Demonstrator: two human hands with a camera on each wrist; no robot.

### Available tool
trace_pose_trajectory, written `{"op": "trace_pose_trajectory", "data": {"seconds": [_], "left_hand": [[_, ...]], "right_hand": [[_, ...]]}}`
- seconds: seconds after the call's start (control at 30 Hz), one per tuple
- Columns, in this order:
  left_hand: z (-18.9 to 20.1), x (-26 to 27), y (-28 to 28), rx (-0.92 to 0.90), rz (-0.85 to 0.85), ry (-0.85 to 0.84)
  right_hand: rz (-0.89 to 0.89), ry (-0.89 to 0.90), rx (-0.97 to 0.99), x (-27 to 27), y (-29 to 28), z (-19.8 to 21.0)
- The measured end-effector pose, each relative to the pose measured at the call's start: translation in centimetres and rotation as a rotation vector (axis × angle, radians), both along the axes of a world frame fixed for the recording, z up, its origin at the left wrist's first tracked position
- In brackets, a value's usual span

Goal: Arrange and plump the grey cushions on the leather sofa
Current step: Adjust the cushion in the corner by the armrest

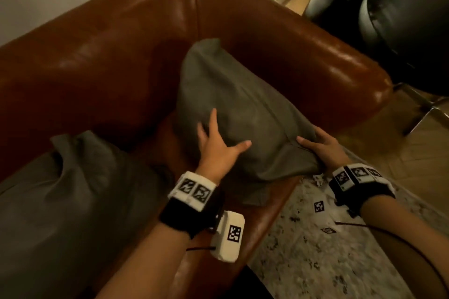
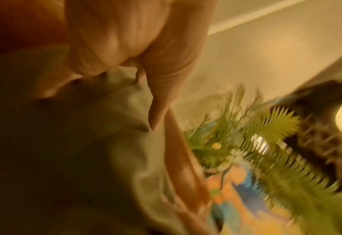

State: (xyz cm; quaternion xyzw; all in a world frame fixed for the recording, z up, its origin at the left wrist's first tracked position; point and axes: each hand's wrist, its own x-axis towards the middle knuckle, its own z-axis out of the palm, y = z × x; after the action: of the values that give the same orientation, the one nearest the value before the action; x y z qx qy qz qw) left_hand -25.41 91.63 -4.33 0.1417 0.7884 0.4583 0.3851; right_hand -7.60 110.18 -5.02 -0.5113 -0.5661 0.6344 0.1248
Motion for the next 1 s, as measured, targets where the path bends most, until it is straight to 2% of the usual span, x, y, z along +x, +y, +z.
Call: {"op": "trace_pose_trajectory", "data": {"seconds": [0.07,0.13,0.17,0.27,0.4,0.5,0.53,0.67,0.8,0.9,1.0], "left_hand": [[-1.6,1.4,0.0,-0.050,0.006,-0.156],[-3.0,2.4,0.2,0.012,0.104,-0.324],[-3.4,2.9,0.4,0.045,0.141,-0.351],[-3.8,4.5,1.0,0.063,0.166,-0.344],[-3.6,5.3,2.7,-0.078,0.019,-0.367],[-2.7,4.0,3.8,-0.133,0.000,-0.334],[-2.4,3.6,3.9,-0.123,0.011,-0.320],[-1.4,4.1,2.9,-0.052,0.094,-0.244],[-0.3,3.1,4.0,-0.028,0.126,-0.123],[-0.4,3.6,4.0,-0.097,-0.020,-0.167],[-1.4,4.1,2.1,-0.093,-0.144,-0.166]], "right_hand": [[-0.050,-0.100,0.007,1.0,1.1,-0.5],[-0.032,-0.087,0.047,1.5,1.7,-0.4],[-0.017,-0.055,0.072,1.6,1.8,-0.2],[-0.065,0.036,0.101,1.4,2.6,0.3],[-0.303,-0.028,-0.008,1.9,4.0,-0.2],[-0.496,0.202,-0.227,2.8,2.3,0.6],[-0.479,0.263,-0.280,2.8,0.8,1.3],[-0.344,0.309,-0.381,2.2,-4.7,1.5],[-0.219,0.293,-0.367,0.7,-5.3,1.0],[-0.251,0.219,-0.377,-0.2,-4.8,0.5],[-0.368,0.089,-0.366,-0.5,-4.2,-0.3]]}}
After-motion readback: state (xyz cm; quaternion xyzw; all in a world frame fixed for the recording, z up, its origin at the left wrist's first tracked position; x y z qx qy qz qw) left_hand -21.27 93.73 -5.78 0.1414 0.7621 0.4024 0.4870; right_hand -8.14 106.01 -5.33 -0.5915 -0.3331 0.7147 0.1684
